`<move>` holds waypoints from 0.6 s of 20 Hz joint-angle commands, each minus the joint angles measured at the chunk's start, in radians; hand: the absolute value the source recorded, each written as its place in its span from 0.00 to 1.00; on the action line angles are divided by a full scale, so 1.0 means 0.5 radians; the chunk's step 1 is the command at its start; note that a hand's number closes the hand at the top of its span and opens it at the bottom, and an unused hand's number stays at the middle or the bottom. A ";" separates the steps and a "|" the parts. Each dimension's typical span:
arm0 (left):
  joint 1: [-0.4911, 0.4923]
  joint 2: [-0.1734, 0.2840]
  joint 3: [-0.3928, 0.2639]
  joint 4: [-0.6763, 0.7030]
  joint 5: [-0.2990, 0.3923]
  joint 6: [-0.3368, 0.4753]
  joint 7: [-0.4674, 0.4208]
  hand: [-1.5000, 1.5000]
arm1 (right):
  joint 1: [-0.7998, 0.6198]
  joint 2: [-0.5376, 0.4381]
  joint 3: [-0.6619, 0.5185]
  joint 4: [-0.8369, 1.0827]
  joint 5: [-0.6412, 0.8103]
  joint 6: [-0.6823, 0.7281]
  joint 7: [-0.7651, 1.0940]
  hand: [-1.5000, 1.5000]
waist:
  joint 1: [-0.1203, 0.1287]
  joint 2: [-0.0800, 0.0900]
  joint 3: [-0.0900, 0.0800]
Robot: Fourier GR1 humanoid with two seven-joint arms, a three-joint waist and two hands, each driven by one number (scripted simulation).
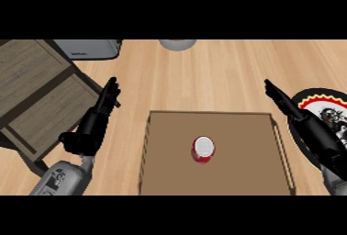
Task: Pick the can from the tray and place it in the plate
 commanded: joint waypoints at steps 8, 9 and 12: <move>0.149 0.214 0.183 0.128 0.057 0.013 0.321 0.50 | -0.059 -0.347 -0.088 0.081 0.656 -0.279 0.088 1.00 | -0.026 0.014 -0.104; 0.155 0.251 0.268 0.146 0.120 0.005 0.364 0.50 | 0.156 0.302 -0.312 0.080 0.258 -0.789 0.043 0.00 | -0.112 0.021 -0.050; 0.146 0.239 0.266 0.194 0.120 -0.039 0.333 0.50 | 0.366 0.711 -0.192 0.104 0.130 -0.887 -0.351 0.00 | -0.062 0.040 -0.049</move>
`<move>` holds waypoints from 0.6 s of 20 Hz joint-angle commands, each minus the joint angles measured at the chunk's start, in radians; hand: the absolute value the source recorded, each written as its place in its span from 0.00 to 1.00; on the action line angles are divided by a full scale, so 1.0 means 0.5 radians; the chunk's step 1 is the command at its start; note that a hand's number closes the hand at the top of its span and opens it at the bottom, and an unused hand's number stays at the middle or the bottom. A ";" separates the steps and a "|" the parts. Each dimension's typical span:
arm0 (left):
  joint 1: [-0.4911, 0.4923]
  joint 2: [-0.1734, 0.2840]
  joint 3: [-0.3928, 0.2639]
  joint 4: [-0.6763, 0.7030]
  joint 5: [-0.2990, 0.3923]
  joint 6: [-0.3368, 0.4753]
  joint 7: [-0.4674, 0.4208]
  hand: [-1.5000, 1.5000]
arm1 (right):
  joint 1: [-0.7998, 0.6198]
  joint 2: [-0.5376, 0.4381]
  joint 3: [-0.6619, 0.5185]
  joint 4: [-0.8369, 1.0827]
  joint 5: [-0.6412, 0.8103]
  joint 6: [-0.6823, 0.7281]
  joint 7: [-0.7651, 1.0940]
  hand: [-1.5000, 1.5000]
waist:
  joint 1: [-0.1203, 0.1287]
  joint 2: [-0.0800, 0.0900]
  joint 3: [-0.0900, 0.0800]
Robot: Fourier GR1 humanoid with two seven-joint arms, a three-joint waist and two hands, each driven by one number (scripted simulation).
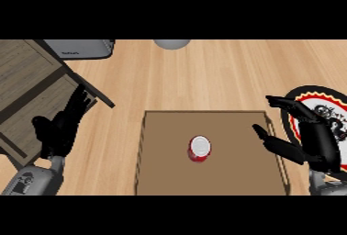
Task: Pick the can from the tray and place it in the plate
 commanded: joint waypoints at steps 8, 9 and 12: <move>-0.036 -0.006 0.108 0.109 -0.022 -0.105 0.124 0.50 | 0.393 0.176 0.394 0.018 0.563 -0.214 -0.207 0.00 | 0.030 0.012 -0.005; -0.073 -0.041 0.092 0.133 -0.039 -0.112 0.143 0.50 | 0.411 0.141 0.401 -0.049 0.567 -0.165 -0.126 0.00 | 0.026 0.012 -0.005; -0.145 0.077 0.185 0.108 0.013 -0.196 0.262 0.50 | 0.430 0.114 0.534 -0.170 0.792 -0.187 0.146 0.00 | 0.023 0.011 -0.006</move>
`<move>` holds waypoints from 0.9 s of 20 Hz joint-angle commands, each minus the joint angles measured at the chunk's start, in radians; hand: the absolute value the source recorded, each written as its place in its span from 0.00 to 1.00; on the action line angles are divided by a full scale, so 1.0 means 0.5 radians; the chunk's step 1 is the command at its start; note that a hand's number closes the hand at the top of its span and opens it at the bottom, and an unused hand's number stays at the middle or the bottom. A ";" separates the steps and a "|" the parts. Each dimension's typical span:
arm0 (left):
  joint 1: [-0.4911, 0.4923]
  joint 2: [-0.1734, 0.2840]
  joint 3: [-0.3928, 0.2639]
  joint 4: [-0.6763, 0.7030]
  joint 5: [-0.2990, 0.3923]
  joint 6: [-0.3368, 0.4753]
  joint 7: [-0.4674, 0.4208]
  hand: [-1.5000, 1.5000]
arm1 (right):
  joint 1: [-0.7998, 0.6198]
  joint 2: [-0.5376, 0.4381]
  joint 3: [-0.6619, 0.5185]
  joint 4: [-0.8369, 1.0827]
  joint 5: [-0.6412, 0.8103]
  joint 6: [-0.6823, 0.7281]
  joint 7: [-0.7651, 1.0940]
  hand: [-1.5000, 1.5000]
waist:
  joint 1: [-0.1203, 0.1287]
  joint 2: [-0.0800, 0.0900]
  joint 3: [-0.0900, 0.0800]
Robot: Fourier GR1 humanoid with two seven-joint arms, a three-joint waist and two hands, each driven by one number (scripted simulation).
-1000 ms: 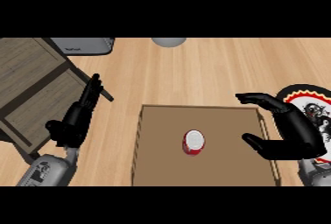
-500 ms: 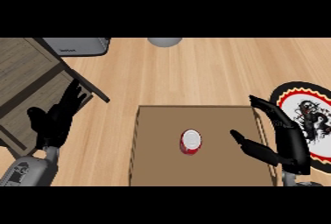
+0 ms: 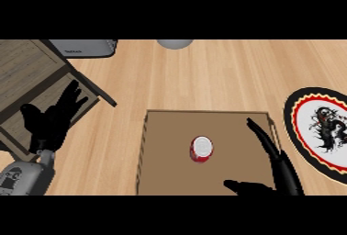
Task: Pick the can from the tray and place it in the plate
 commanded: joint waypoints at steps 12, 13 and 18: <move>0.036 -0.115 0.090 0.026 -0.108 -0.073 0.021 0.50 | -0.200 -0.069 0.251 -0.329 0.474 0.465 1.047 0.00 | 0.008 0.007 -0.005; 0.056 -0.102 0.070 -0.089 -0.149 -0.008 0.092 0.50 | -0.232 -0.091 0.254 -0.307 0.519 0.503 1.114 0.00 | 0.014 0.006 -0.004; -0.016 -0.163 0.105 0.064 -0.144 -0.100 0.031 0.50 | -0.297 -0.036 0.337 -0.208 0.731 0.592 1.307 0.00 | 0.004 0.008 -0.005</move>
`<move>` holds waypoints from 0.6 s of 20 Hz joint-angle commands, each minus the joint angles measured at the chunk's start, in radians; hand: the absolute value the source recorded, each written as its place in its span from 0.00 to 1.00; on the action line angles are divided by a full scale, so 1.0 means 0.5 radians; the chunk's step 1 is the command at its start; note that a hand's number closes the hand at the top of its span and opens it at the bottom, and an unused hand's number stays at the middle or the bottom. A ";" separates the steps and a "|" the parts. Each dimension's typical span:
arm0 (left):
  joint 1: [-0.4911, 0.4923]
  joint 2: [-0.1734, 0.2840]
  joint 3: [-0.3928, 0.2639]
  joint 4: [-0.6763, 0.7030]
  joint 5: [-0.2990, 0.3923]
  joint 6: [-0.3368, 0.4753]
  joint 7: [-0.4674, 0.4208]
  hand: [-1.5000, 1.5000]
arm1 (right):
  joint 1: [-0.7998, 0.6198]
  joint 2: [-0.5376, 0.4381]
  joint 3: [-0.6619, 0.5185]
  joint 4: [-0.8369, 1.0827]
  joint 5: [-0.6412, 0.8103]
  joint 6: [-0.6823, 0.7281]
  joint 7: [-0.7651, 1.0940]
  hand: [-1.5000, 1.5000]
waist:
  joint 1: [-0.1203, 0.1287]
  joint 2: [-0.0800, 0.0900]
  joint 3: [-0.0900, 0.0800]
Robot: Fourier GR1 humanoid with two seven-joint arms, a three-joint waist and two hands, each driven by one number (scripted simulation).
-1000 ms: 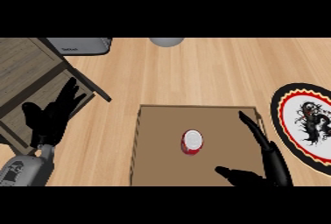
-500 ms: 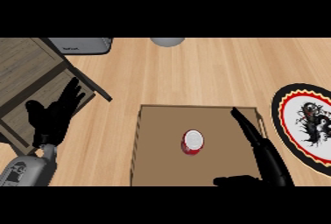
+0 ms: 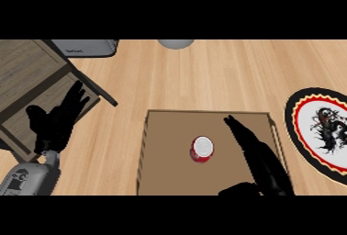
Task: Pick the can from the tray and place it in the plate
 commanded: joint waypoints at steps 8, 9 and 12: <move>0.151 -0.040 0.096 -0.101 -0.096 -0.072 0.014 0.50 | -0.207 0.126 -0.026 0.208 0.109 0.392 0.237 0.00 | 0.007 0.006 -0.005; -0.046 -0.076 0.103 0.062 -0.097 -0.052 0.091 0.50 | -0.345 0.314 0.088 0.299 0.198 0.383 0.405 0.00 | 0.003 0.009 -0.005; 0.079 -0.051 0.169 -0.030 -0.079 -0.180 0.059 0.50 | -0.140 0.313 0.122 0.187 0.261 0.374 0.368 0.00 | -0.002 0.005 -0.005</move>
